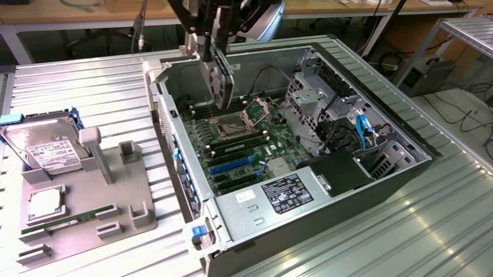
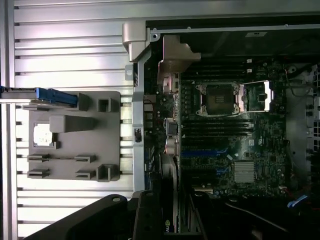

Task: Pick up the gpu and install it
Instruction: 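Pick up the gpu and move the gpu toward the slot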

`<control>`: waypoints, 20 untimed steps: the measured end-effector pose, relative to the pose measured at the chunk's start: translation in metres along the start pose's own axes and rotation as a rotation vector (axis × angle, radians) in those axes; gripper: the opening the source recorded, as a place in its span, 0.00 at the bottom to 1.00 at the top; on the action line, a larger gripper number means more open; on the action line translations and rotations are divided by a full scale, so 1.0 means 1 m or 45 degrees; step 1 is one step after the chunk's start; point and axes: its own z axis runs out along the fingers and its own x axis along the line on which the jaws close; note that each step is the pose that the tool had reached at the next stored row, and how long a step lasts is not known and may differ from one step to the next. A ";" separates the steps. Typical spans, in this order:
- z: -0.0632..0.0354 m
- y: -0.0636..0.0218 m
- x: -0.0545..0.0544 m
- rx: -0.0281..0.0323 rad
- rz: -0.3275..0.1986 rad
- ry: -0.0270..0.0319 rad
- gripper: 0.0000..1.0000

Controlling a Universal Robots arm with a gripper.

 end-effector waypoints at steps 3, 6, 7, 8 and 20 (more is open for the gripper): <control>0.0016 0.0001 -0.015 -0.0002 -0.001 -0.0001 0.26; 0.0039 0.0002 -0.030 0.0005 -0.002 0.0001 0.26; 0.0051 0.0002 -0.036 0.0012 -0.003 0.0001 0.26; 0.0061 0.0002 -0.041 0.0021 -0.003 0.0001 0.26; 0.0215 -0.0002 -0.085 0.0209 -0.017 0.0009 0.26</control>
